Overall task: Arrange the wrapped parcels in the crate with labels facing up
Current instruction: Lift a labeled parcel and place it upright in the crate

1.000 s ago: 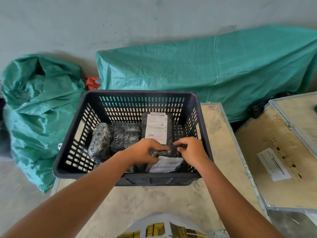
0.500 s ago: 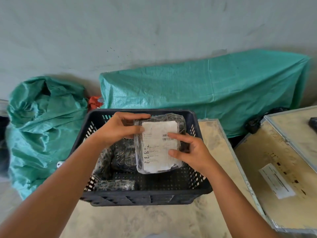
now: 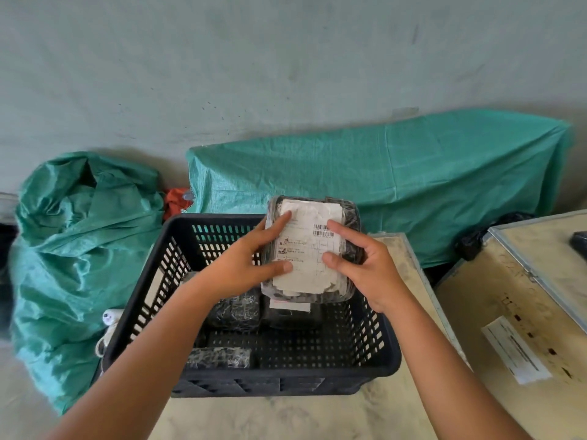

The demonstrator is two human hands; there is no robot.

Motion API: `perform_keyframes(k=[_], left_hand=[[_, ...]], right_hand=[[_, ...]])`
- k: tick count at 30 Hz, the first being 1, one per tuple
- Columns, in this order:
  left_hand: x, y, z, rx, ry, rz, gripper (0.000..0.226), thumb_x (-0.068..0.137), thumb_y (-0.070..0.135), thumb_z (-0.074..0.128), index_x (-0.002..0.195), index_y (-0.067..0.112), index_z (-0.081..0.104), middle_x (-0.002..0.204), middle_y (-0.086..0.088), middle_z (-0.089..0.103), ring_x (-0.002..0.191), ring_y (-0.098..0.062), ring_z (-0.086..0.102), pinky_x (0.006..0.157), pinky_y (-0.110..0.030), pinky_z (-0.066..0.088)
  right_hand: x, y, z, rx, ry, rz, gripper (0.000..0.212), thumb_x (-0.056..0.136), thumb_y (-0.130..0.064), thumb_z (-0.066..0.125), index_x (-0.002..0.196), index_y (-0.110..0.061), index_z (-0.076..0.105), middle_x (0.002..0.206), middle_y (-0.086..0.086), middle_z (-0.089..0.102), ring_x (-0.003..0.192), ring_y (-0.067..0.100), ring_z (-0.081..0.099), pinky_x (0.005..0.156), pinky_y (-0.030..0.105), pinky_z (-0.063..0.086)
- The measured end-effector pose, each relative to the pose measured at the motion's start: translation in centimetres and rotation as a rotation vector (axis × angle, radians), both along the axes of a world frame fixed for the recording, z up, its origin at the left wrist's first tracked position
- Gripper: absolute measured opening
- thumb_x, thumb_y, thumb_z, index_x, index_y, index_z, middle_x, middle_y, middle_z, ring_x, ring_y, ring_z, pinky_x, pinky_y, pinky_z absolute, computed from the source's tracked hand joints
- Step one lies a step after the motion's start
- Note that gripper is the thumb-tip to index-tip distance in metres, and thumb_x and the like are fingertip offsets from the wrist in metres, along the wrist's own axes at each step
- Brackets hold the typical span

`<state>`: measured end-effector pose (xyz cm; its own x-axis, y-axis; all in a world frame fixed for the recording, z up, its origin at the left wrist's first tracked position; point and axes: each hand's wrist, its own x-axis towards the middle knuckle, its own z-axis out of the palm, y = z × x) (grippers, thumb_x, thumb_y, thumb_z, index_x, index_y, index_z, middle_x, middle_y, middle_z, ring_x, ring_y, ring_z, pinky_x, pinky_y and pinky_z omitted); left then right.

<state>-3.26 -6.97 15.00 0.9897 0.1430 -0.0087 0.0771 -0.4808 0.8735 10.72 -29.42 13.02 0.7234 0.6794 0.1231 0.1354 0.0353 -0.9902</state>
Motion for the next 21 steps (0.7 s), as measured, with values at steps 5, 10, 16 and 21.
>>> perform_keyframes(k=[5,10,16,21], left_hand=[[1.1,0.0,-3.6,-0.055,0.133,0.042,0.084,0.087,0.049,0.070,0.148,0.067,0.013,0.156,0.023,0.028,0.134,0.000,0.043,0.110,-0.028,0.041],[2.8,1.1,-7.5,-0.064,0.293,0.033,0.079,0.096,0.032,0.066,0.159,0.040,0.018,0.159,0.013,0.028,0.129,0.001,0.036,0.102,-0.014,0.031],[4.5,1.3,-11.8,-0.066,0.407,0.070,0.081,0.100,0.024,0.061,0.161,0.034,0.010,0.162,0.004,0.026,0.110,-0.004,0.054,0.076,-0.007,0.049],[5.6,1.3,-13.5,0.022,0.406,0.153,0.087,0.099,0.023,0.061,0.161,0.031,0.001,0.153,0.000,0.039,0.087,-0.014,0.067,0.057,-0.020,0.055]], right_hand=[[1.6,1.7,-2.4,-0.102,0.215,-0.020,0.058,0.073,-0.023,0.087,0.125,-0.042,0.071,0.142,-0.011,0.060,0.134,0.013,0.053,0.107,0.046,0.050],[3.0,3.8,-6.0,-0.288,0.317,0.034,0.051,0.085,-0.016,0.082,0.125,-0.043,0.070,0.141,-0.010,0.054,0.131,0.015,0.051,0.092,0.026,0.057],[3.9,6.8,-9.9,-0.445,0.310,0.032,0.058,0.092,-0.006,0.073,0.140,-0.035,0.059,0.153,0.001,0.044,0.125,0.022,0.056,0.091,0.041,0.060],[4.2,7.6,-12.0,-0.470,0.297,-0.050,0.069,0.091,-0.004,0.073,0.150,-0.029,0.048,0.150,0.002,0.049,0.109,0.018,0.064,0.078,0.037,0.064]])
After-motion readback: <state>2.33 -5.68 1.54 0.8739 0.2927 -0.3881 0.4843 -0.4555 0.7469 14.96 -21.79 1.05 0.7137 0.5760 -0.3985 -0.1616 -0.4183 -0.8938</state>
